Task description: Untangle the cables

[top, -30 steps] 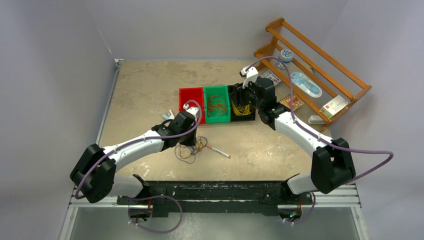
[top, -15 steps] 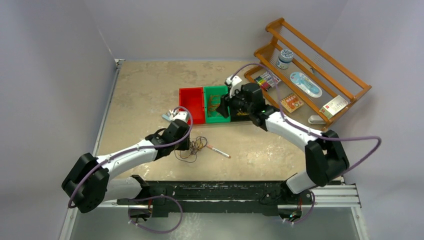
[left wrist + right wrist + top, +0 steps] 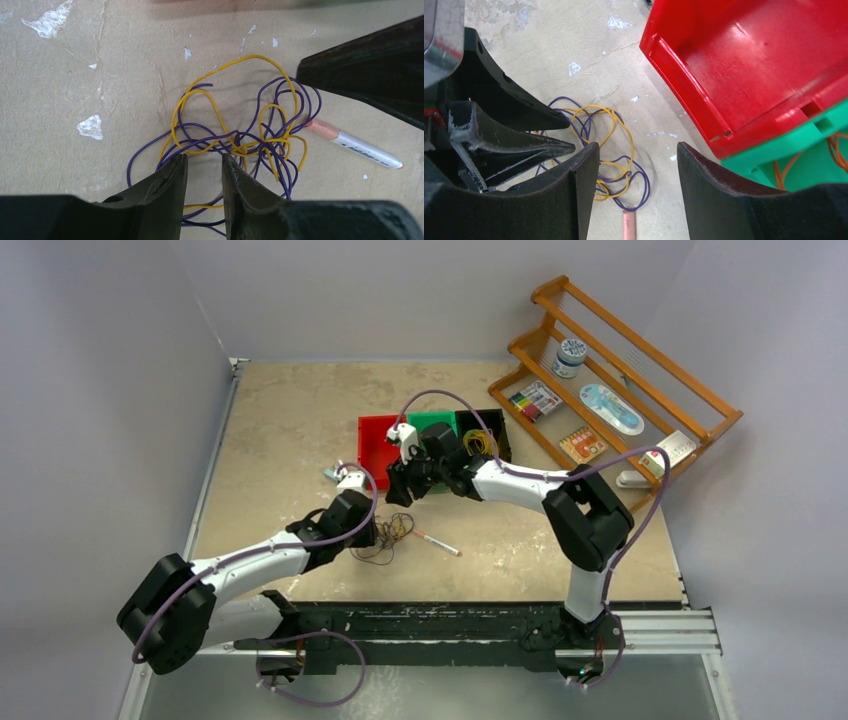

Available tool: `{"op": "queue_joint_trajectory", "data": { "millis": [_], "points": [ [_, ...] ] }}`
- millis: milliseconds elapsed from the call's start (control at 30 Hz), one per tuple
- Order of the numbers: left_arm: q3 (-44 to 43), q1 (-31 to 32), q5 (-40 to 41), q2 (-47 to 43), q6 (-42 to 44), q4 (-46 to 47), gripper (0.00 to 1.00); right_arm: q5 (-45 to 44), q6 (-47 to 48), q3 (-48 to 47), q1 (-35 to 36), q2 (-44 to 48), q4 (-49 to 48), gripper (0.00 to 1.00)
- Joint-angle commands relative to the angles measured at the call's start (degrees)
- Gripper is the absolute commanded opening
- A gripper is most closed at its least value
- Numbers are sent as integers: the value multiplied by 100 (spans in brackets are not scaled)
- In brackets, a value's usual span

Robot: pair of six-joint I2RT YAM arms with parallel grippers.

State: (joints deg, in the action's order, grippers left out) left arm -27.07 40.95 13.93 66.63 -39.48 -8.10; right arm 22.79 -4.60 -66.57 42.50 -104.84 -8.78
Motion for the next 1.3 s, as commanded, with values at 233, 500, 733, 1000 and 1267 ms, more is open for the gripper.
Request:
{"op": "queue_joint_trajectory", "data": {
  "millis": [233, 500, 733, 1000, 1267],
  "points": [
    [93, -10, 194, -148, -31, 248, 30, 247, 280, -744, 143, -586, 348, 60],
    [86, -13, 168, -129, -6, 300, 30, 315, 248, -919, 187, -965, 278, 54],
    [97, -15, 190, -66, 11, 350, 29, 418, 241, -954, 188, -1103, 255, 34],
    [114, -11, 302, 40, 9, 379, 29, 136, 158, -631, 188, -423, 81, 6],
    [-47, -13, 460, 495, -92, 360, 28, -433, -20, -486, 166, 722, 12, 0]
  ]
}}
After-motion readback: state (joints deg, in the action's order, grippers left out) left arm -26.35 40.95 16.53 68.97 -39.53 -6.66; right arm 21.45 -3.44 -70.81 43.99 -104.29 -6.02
